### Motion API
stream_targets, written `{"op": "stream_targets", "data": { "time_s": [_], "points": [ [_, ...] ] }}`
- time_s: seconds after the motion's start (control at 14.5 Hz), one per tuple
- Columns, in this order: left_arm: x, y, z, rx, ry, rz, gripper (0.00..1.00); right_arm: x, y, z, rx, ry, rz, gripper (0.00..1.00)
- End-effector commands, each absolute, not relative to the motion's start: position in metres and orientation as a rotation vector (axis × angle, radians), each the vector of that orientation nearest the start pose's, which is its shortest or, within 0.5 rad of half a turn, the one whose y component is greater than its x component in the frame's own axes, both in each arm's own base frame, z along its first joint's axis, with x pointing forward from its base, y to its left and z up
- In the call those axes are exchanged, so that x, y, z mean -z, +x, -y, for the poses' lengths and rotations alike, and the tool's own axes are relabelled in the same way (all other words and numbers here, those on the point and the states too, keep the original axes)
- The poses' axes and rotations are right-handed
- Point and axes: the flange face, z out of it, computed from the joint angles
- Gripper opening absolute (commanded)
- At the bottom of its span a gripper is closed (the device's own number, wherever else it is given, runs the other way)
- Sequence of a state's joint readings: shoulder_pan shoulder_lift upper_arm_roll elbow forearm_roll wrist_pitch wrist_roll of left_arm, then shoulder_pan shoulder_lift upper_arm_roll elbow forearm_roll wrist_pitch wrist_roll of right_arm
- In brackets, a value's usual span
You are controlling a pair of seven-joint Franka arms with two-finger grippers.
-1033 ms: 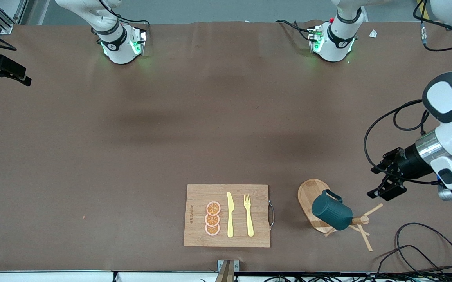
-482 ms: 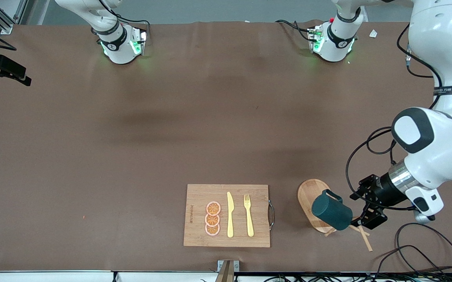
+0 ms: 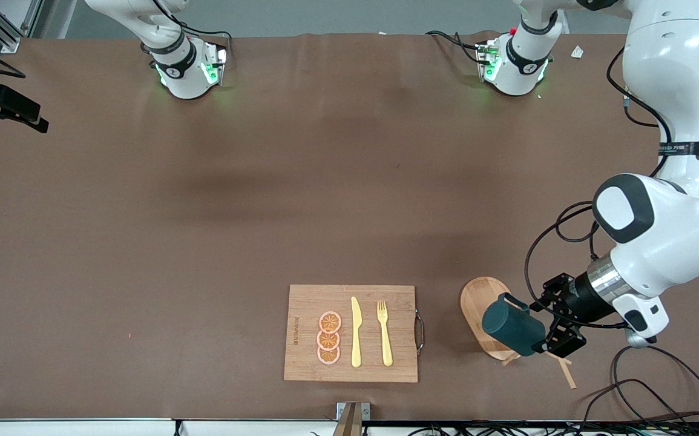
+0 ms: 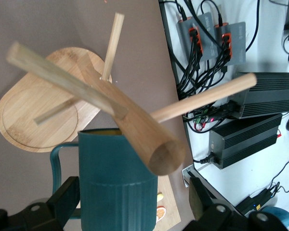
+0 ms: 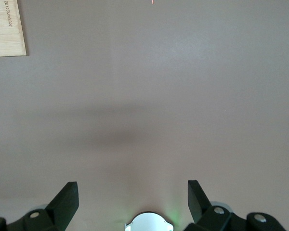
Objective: Transfer cup from left to right arm and place
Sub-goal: 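Close the left gripper around the teal mug body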
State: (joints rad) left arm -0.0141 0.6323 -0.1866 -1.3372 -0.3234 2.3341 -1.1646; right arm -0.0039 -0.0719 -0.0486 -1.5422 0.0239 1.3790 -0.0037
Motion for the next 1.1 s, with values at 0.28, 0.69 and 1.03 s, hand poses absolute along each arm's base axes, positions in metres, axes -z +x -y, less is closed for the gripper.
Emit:
{"op": "stream_targets", "data": {
  "time_s": [0.28, 0.69, 1.03],
  "points": [
    [-0.394, 0.751, 0.135, -0.040, 2.157, -1.488, 1.00, -0.663, 0.507, 0.024, -0.129, -3.098, -0.075, 1.00],
    [-0.383, 0.751, 0.141, -0.025, 2.168, -1.488, 1.00, -0.662, 0.507, 0.023, -0.132, -3.098, -0.073, 1.00],
    [-0.375, 0.751, 0.142, -0.015, 2.172, -1.493, 0.93, -0.663, 0.507, 0.022, -0.130, -3.098, -0.070, 1.00]
  ]
}}
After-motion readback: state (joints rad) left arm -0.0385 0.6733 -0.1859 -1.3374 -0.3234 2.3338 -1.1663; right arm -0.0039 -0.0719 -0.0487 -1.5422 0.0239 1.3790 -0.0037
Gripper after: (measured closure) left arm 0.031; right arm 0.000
